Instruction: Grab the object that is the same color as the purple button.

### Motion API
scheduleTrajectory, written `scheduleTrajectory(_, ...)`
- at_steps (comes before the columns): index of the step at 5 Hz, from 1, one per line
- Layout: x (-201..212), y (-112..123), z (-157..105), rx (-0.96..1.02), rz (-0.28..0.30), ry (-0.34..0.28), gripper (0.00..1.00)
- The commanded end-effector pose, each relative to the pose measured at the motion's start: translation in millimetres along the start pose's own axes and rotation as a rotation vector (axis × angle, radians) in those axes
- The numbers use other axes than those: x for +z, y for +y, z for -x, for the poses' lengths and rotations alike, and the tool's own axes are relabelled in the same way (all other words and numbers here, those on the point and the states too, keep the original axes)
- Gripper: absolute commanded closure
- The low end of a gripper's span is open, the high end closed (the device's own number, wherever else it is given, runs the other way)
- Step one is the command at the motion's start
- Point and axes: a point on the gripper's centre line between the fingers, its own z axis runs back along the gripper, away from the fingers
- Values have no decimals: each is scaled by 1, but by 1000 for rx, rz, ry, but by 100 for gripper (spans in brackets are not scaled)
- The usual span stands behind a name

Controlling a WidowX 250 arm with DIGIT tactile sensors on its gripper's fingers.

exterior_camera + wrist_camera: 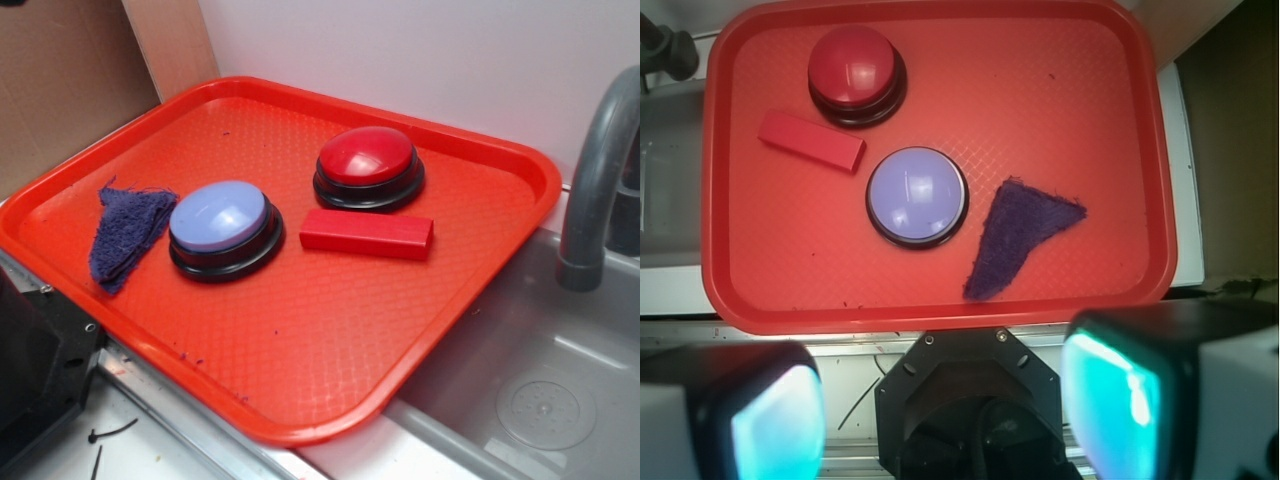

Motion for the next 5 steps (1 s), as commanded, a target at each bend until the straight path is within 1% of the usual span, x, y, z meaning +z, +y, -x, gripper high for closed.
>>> scheduleTrajectory(1,0,0,0,0,0,0,0)
scheduleTrajectory(2,-20,12,-10,208,12,-46,0)
scheduleTrajectory(3,-45,26,-20,373,24,-27,0)
scheduleTrajectory(4,-69,39,-25,504,15,-17,0)
scheduleTrajectory(5,-93,54,-24,722,18,-14,0)
